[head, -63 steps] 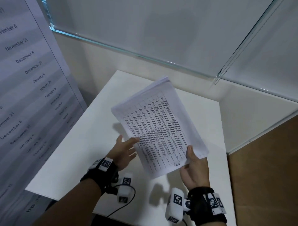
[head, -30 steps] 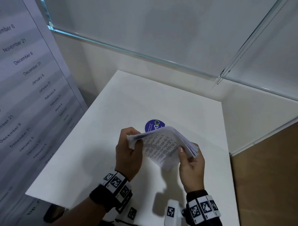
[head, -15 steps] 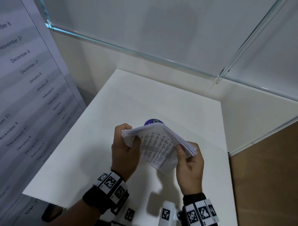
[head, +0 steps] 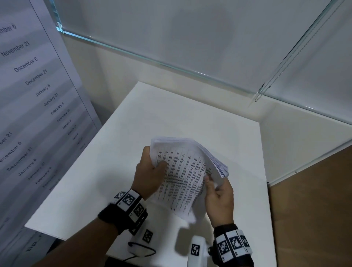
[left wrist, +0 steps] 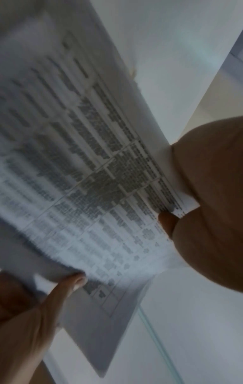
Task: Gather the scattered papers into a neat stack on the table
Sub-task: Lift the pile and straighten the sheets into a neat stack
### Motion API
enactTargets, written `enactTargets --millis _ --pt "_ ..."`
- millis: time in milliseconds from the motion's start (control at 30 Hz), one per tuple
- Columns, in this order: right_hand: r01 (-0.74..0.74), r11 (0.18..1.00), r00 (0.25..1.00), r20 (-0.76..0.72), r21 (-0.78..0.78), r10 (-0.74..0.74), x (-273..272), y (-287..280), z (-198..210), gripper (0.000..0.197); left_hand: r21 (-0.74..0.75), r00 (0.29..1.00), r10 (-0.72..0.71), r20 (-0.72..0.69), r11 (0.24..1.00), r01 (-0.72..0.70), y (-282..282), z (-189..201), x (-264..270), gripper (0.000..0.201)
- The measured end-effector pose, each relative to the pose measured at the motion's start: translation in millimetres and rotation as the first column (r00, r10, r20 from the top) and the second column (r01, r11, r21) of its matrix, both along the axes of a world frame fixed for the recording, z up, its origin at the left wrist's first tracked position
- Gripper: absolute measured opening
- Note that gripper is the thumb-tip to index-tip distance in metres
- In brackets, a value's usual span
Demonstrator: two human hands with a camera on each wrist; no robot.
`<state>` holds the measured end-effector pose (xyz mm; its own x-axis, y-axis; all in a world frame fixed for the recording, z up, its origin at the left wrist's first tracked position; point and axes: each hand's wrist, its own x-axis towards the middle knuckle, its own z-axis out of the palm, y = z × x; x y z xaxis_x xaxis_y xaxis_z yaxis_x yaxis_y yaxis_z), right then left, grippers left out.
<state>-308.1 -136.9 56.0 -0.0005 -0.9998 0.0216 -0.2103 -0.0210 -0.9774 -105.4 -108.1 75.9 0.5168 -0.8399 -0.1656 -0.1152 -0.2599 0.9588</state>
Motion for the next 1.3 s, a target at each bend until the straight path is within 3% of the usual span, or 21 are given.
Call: enactTargets --millis 67,200,300,400,467,567,633,800,933,1033,1100,1200,1300 --pt "-0.025 1.0 0.999 -0.043 0.011 0.026 -3 1 5 0.005 0.066 0.995 -0.099 -0.021 0.993 0.1 -1 -7 10 0.022" --pt "0.026 0.984 0.995 0.094 0.176 -0.043 -14 -3 1 0.022 0.187 0.945 -0.315 -0.086 0.927 0.326 7 -23 24 0.032" --pt "-0.002 0.958 0.995 0.099 0.287 -0.028 -16 -3 1 0.017 0.265 0.925 -0.374 -0.062 0.888 0.377 17 -31 22 0.028" --pt "0.001 0.944 1.0 0.027 0.331 -0.011 -17 -6 -5 0.007 0.336 0.931 -0.36 -0.066 0.87 0.36 22 -45 18 0.021" --pt "0.01 0.907 0.996 -0.081 0.421 0.027 -18 -9 -22 0.017 0.4 0.94 -0.333 -0.072 0.854 0.333 19 -58 19 0.025" --pt "-0.006 0.831 0.928 -0.306 0.557 0.212 -16 -10 -54 0.028 0.485 0.962 -0.255 -0.095 0.833 0.268 10 -83 22 0.033" --pt "0.013 0.813 0.885 -0.385 0.583 0.262 -11 -9 -70 0.016 0.537 0.965 -0.249 -0.087 0.804 0.256 4 -89 20 0.034" --pt "0.117 0.831 0.813 -0.533 0.543 0.234 7 -4 -85 0.011 0.66 0.916 -0.38 0.127 0.722 0.208 5 -97 6 0.056" --pt "0.127 0.865 0.785 -0.582 0.485 0.211 9 0 -85 0.006 0.743 0.861 -0.461 0.215 0.649 0.162 12 -102 3 0.06" --pt "0.174 0.882 0.709 -0.677 0.438 0.196 9 -3 -80 0.027 0.741 0.831 -0.442 0.338 0.669 0.054 14 -100 8 0.076" --pt "0.124 0.91 0.613 -0.752 0.395 0.243 11 -7 -74 0.049 0.69 0.766 -0.487 0.42 0.719 0.079 12 -98 9 0.08" --pt "-0.159 0.949 0.521 -0.793 0.273 0.316 23 -11 -69 0.071 0.619 0.562 -0.615 0.554 0.755 0.216 5 -96 5 0.08" --pt "-0.356 0.891 0.337 -0.85 0.283 0.404 37 -13 -79 0.072 0.661 0.344 -0.743 0.574 0.669 0.341 -3 -103 -6 0.083"
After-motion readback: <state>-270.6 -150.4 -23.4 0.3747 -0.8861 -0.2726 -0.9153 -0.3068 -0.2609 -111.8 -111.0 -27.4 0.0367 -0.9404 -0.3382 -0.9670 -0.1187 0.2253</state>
